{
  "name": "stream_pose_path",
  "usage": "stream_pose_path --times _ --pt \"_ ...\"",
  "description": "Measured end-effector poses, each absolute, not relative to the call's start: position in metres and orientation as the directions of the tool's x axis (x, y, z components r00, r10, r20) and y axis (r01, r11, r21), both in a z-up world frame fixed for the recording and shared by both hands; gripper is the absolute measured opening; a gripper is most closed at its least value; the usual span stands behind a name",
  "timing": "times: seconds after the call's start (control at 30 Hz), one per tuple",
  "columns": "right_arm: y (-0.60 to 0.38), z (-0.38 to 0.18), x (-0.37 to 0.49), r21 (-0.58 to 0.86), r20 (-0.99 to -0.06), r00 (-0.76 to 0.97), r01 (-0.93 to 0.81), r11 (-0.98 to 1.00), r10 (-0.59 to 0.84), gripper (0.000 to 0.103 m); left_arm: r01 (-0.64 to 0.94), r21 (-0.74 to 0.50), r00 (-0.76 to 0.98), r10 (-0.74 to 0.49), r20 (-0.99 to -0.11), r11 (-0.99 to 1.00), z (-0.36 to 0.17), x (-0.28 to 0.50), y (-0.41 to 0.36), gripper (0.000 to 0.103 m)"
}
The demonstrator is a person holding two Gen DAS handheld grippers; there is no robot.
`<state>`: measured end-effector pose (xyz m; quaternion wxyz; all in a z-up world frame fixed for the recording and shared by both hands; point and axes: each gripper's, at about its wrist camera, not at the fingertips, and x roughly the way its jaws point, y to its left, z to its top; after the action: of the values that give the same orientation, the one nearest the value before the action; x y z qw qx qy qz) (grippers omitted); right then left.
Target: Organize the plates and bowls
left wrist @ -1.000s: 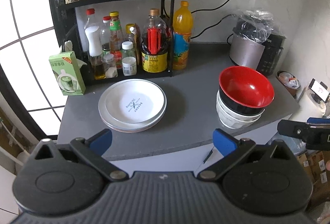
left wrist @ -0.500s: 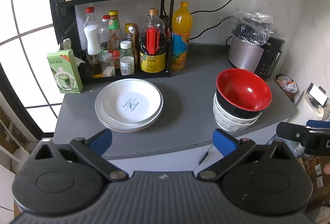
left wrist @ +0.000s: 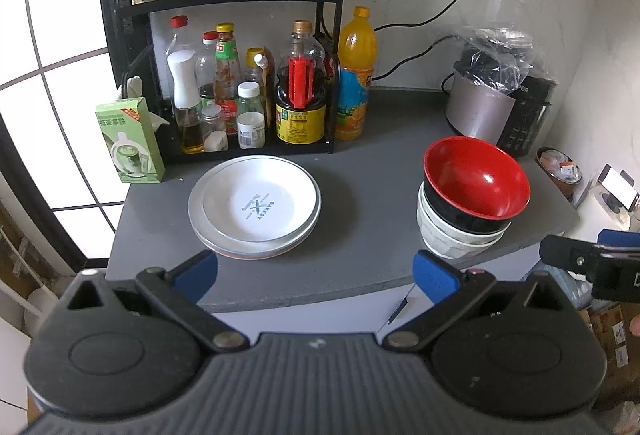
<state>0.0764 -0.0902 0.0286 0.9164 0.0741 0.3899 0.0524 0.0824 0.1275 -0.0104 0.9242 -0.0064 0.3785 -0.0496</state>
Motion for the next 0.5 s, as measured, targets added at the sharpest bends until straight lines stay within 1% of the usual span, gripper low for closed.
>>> stream_pose_path --times 0.5 --pt "-0.0885 0.0300 0.0725 0.167 -0.705 0.693 -0.043 0.985 0.150 0.103 0.086 -0.051 0.706 -0.097 -0.701 0.995 -0.0108 0.0785 0.1299 0.103"
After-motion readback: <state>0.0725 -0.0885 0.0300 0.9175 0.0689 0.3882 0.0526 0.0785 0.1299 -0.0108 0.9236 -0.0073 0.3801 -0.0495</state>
